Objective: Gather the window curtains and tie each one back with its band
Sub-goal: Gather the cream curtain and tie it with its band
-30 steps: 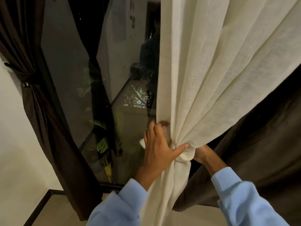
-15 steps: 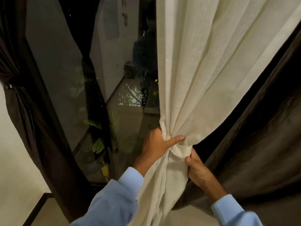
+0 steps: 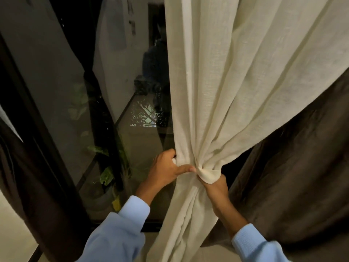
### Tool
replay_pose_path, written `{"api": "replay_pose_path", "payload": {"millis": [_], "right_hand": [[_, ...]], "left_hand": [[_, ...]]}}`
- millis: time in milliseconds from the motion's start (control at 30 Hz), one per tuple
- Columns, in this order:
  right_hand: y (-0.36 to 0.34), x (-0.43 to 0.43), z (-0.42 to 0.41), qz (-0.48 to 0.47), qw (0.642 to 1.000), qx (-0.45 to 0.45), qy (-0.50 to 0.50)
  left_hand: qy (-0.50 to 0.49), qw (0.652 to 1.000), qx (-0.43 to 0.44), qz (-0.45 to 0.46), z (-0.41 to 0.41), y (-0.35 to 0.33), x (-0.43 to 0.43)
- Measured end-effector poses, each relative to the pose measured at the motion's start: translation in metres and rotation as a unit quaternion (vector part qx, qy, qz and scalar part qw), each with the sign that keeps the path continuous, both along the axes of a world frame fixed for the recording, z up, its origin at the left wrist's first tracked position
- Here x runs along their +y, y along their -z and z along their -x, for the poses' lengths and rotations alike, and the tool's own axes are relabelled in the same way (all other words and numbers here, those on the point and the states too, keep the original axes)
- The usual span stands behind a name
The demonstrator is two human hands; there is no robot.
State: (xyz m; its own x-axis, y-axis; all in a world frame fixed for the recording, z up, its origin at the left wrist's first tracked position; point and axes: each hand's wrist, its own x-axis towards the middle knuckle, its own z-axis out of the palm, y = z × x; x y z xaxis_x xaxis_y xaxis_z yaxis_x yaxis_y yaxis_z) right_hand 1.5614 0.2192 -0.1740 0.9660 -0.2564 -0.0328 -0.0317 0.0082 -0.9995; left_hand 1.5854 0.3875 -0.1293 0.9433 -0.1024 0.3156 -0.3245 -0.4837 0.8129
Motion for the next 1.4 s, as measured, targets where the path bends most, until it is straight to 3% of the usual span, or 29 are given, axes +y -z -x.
{"api": "replay_pose_path", "payload": {"millis": [100,400,633,1000,1100,1233,1400], "right_hand": [[0.000,-0.003,0.003,-0.006,1.000,-0.007,-0.022],[0.007,-0.009,0.004,0.040,0.996,-0.083,0.009],[0.006,-0.001,0.011,0.041,0.990,-0.131,-0.015],[0.005,-0.004,0.024,0.001,0.973,-0.220,-0.063],[-0.001,-0.017,0.024,0.039,0.964,-0.251,-0.082],[0.003,-0.022,0.023,0.104,0.946,-0.300,-0.072],[0.009,-0.036,0.019,0.303,0.880,-0.366,0.005]], "left_hand": [[-0.026,1.000,0.011,-0.014,-0.005,0.010,0.014],[-0.142,0.980,-0.082,-0.112,-0.007,0.025,0.053],[-0.101,0.973,-0.169,-0.120,0.036,0.016,0.009],[-0.076,0.990,-0.081,-0.087,0.024,0.002,-0.011],[-0.049,0.993,-0.049,-0.092,0.018,0.007,-0.008],[0.034,0.999,0.025,0.005,0.012,0.014,-0.013],[0.049,0.996,0.048,0.057,0.008,0.019,-0.017]]}}
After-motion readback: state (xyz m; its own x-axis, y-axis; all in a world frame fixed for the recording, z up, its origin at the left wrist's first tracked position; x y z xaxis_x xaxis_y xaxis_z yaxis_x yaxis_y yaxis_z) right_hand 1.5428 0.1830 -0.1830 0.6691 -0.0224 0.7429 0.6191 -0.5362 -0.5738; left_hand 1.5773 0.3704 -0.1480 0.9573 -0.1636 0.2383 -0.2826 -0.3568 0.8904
